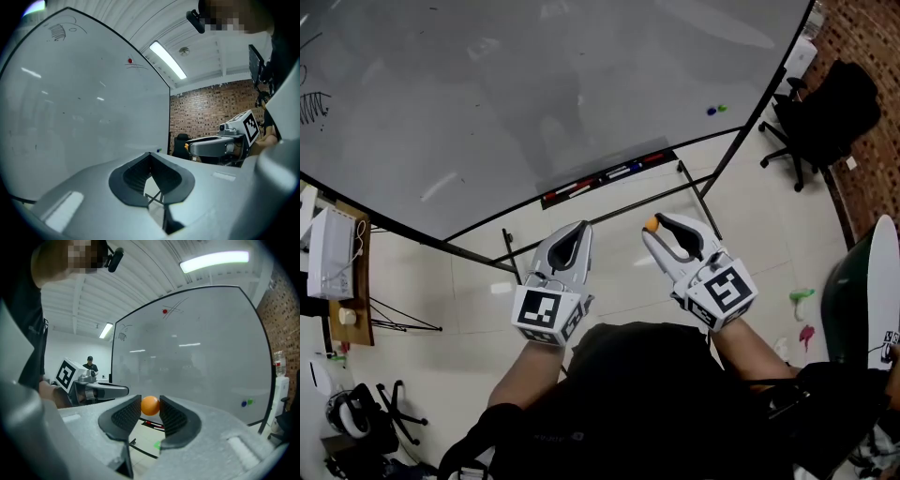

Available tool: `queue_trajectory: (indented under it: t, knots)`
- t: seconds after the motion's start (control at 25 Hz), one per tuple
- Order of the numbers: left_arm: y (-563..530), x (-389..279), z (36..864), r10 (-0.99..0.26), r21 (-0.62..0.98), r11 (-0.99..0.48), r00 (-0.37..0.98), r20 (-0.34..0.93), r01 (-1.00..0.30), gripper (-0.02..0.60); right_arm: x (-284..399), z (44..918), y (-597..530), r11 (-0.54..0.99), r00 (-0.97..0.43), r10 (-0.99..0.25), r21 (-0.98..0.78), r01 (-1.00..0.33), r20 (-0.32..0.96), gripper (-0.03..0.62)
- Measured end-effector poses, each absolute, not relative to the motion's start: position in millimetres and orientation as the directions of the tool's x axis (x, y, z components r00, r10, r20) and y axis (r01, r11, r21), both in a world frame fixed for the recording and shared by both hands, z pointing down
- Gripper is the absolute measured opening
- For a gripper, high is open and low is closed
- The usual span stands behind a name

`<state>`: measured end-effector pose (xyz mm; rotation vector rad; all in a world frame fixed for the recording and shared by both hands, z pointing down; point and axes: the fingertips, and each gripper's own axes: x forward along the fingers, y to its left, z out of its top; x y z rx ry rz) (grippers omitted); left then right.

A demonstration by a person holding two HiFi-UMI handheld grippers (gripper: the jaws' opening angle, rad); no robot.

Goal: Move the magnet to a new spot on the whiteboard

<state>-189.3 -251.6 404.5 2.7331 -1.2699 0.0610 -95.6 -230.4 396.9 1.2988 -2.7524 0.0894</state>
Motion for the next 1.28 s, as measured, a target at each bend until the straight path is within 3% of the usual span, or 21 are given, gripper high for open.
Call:
queue_trajectory:
  t: [0.32,0.6,0.96,1.28]
  knots:
    - [-223,-83,403,-0.804,0.093,-0.584,0.59,0.069,-0.807,0.017,31,409,-181,0.632,-0.625,-0.77,0.024,-0.775,0.128,0.109]
    - [-183,22,414,-0.769,0.091,-0.625,0.632,0.099,-0.775,0.017,138,429,-145,0.565,-0.559,-0.817,0.003,-0.825,0.142,0.109]
    - [-186,75,427,-0.744,0.084,-0.643,0.647,0.169,-0.761,0.017,191,447,-151,0.52,-0.519,-0.841,-0.032,-0.853,0.155,0.109]
    - [-261,100,448,-0.742,0.083,-0.643,0.646,0.178,-0.761,0.017,223,462,-235,0.474,-0.462,-0.871,0.04,-0.88,0.165,0.109]
